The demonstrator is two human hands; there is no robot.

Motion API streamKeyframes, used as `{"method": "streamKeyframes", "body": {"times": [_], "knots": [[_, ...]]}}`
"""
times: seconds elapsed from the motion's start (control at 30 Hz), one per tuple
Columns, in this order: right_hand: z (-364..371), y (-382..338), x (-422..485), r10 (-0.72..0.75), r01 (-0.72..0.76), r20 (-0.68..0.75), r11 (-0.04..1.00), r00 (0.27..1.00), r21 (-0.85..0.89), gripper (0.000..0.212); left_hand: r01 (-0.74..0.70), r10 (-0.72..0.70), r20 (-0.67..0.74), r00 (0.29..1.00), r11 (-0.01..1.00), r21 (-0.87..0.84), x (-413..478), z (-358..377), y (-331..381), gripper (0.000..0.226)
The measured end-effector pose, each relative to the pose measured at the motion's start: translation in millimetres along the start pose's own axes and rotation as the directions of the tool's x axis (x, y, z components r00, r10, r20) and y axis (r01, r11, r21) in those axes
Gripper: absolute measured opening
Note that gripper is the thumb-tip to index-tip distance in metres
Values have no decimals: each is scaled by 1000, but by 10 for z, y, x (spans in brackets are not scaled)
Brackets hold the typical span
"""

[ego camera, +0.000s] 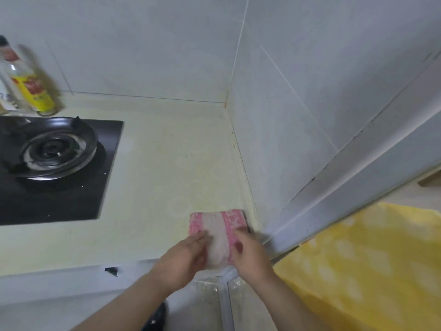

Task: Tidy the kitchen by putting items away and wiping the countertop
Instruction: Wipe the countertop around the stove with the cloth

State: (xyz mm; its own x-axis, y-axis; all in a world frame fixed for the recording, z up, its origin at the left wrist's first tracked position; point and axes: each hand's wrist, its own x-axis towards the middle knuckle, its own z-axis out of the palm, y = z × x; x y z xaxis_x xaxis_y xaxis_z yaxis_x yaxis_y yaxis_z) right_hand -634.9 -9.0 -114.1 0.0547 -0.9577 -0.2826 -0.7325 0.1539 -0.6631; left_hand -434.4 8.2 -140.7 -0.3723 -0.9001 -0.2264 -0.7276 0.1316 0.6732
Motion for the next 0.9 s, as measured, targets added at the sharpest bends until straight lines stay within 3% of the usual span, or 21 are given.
{"method": "streamKeyframes", "body": {"times": [0.07, 0.13, 0.23, 0.33, 0.43, 0.57, 0.9], "knots": [[20, 8, 33, 25, -26, 25, 999, 999, 34, 45, 10, -10, -9, 1000, 1000, -11, 39, 56, -24, 60], [26, 13, 78, 57, -60, 39, 996, 998, 67, 51, 63, -64, -7, 998, 997, -37, 80, 74, -14, 59], [44, -6, 141, 35, -36, 71, 999, 997, 15, 54, 43, -25, -85, 996, 975, 216, 151, 87, 23, 50], [62, -28, 216, 15, -1, 110, 992, 994, -129, 60, 99, -92, -36, 995, 907, 410, 236, 87, 67, 53], [12, -43, 275, 34, -5, 139, 980, 990, -200, 63, 68, -91, 20, 996, 855, 514, 294, 117, 63, 54], [-26, 4, 355, 32, 10, 162, 968, 986, -249, 64, 100, -145, 33, 989, 817, 568, 356, 79, 93, 56], [-34, 18, 521, 53, 2, 193, 962, 980, -272, 68, 183, -199, -26, 980, 834, 521, 561, -6, 200, 66]]}}
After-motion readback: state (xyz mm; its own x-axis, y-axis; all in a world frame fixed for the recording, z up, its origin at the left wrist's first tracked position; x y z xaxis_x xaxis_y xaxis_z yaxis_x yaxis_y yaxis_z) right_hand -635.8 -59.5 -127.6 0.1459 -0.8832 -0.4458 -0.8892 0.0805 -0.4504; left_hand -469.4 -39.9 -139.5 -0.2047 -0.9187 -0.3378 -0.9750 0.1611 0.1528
